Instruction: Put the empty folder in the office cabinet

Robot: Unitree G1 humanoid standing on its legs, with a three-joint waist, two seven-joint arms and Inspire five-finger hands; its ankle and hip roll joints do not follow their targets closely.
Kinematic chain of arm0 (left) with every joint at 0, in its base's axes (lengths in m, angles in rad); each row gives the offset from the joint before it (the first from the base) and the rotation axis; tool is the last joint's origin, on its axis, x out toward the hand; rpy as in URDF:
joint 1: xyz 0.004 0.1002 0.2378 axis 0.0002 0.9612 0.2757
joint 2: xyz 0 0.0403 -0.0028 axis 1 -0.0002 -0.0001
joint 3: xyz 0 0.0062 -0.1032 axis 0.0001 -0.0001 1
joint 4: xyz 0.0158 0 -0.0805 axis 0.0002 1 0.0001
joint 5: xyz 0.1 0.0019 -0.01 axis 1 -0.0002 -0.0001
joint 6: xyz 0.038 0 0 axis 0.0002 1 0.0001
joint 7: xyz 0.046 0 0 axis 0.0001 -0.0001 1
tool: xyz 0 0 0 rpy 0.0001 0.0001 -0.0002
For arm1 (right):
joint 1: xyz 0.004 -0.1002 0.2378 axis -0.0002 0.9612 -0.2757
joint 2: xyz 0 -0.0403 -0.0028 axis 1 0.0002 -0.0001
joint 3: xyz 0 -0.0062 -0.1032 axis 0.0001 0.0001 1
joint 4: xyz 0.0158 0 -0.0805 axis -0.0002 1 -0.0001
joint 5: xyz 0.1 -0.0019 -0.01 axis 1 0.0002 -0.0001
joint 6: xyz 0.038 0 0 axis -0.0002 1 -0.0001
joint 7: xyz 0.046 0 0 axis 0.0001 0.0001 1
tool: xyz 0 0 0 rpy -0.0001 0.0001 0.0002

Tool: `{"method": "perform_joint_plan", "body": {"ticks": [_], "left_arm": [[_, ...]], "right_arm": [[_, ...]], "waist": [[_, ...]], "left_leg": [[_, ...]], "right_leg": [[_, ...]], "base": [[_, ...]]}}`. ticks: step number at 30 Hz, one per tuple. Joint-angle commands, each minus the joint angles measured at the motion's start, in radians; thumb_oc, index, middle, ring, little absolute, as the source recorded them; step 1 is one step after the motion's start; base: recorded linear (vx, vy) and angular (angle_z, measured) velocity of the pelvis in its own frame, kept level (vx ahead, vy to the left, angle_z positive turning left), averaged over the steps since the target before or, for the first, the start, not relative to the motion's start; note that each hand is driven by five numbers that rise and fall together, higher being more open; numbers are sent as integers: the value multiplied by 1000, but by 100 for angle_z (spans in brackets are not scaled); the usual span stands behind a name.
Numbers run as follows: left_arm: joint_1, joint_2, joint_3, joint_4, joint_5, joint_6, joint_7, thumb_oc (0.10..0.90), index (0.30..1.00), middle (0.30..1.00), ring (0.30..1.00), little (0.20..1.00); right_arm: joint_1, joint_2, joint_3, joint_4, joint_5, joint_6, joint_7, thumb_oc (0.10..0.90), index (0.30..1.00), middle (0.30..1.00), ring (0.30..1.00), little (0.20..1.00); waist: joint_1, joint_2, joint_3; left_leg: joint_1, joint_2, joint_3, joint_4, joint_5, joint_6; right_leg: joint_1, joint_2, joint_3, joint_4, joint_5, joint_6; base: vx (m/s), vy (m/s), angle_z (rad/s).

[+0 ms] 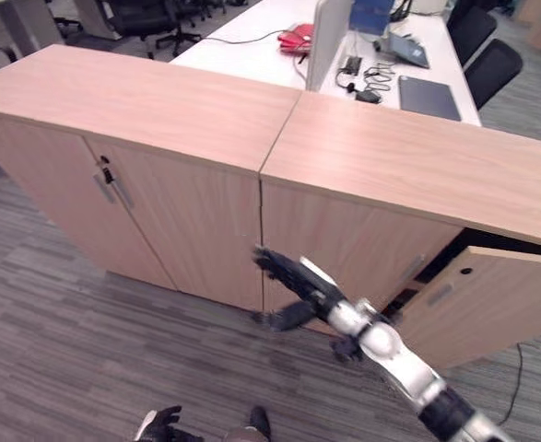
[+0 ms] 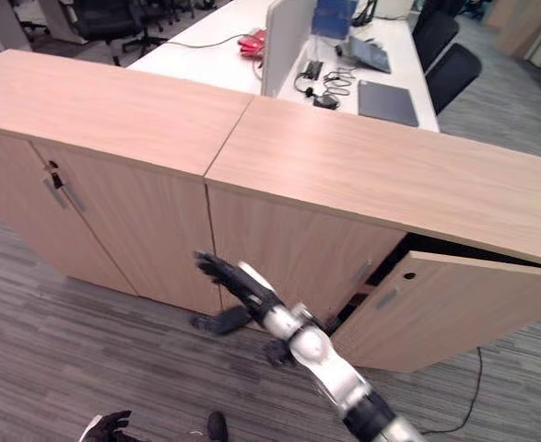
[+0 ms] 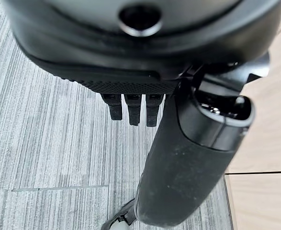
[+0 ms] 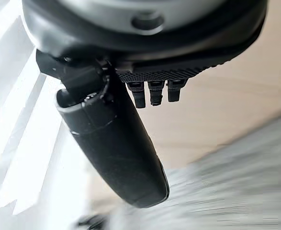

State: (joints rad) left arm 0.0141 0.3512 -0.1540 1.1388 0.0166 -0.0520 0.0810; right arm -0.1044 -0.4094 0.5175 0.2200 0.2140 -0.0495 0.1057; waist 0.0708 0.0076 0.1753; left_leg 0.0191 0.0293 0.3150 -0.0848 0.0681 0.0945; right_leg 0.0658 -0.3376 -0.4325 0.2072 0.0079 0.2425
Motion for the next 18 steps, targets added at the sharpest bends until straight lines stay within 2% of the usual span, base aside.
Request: {"method": "perform_joint_plan", "body": {"ticks": [1, 2, 3, 4, 5, 6, 8, 12, 18], "left_arm": [[-74, 5, -11, 3, 38, -47, 13, 800, 900, 900, 900, 900], [-75, 6, -11, 4, 38, -47, 13, 800, 900, 900, 900, 900], [-88, -6, -12, 16, 37, -46, 19, 800, 900, 900, 900, 900], [-89, -5, -12, 16, 37, -46, 19, 800, 900, 900, 900, 900], [-83, -23, -26, 17, 35, -48, 19, 800, 900, 900, 900, 900], [-84, -23, -26, 17, 34, -48, 19, 800, 900, 900, 900, 900], [-59, -47, -41, 3, 18, -53, 7, 800, 900, 900, 900, 900], [-48, -58, -54, -23, -12, -57, -7, 800, 900, 900, 900, 900], [-45, -61, -80, -22, -1, -57, -26, 800, 900, 900, 900, 900]], "right_arm": [[42, -6, -142, 125, -139, -56, -96, 800, 900, 900, 900, 900], [41, -4, -143, 127, -140, -58, -96, 800, 900, 900, 900, 900], [80, 36, -175, 290, -157, -37, -136, 800, 900, 900, 900, 900], [78, 37, -175, 293, -158, -38, -136, 800, 900, 900, 900, 900], [96, 70, -203, 428, -171, -28, -168, 800, 900, 900, 900, 900], [94, 71, -203, 430, -171, -30, -169, 800, 900, 900, 900, 900], [109, 95, -231, 613, -220, -20, -215, 800, 900, 900, 900, 900], [136, 111, -268, 755, -197, -12, -219, 800, 900, 900, 900, 900], [145, 96, -265, 816, -216, -8, -210, 800, 900, 900, 900, 900]], "waist": [[-56, -6, 15], [-54, -6, 13], [-64, -16, 8], [-63, -16, 6], [-63, -15, -2], [-62, -14, -4], [-69, -6, -17], [-80, 3, -16], [-97, 14, -15]], "left_leg": [[52, 106, 81, -2, -25, -174], [48, 107, 82, -2, -22, -174], [58, 93, 65, -2, -31, -170], [54, 95, 65, -2, -28, -170], [60, 88, 57, -2, -31, -169], [56, 89, 57, -2, -27, -169], [76, 88, 58, -2, -31, -171], [99, 99, 67, -2, -24, -181], [117, 110, 71, -2, -17, -194]], "right_leg": [[-76, 76, 149, -48, -50, -20], [-80, 78, 149, -51, -45, -21], [-51, 87, 188, -105, -40, -26], [-53, 89, 188, -110, -35, -27], [-23, 93, 188, -139, -40, -29], [-27, 95, 189, -143, -35, -31], [11, 111, 194, -194, -31, -37], [34, 126, 201, -219, -28, -43], [60, 140, 205, -250, -29, -52]], "base": [[24, -53, 50], [41, -89, 64], [3, -42, 69], [35, -68, 74], [8, -33, 34], [31, -47, 5], [52, -54, -17], [30, -63, -23], [11, -65, -20]]}}
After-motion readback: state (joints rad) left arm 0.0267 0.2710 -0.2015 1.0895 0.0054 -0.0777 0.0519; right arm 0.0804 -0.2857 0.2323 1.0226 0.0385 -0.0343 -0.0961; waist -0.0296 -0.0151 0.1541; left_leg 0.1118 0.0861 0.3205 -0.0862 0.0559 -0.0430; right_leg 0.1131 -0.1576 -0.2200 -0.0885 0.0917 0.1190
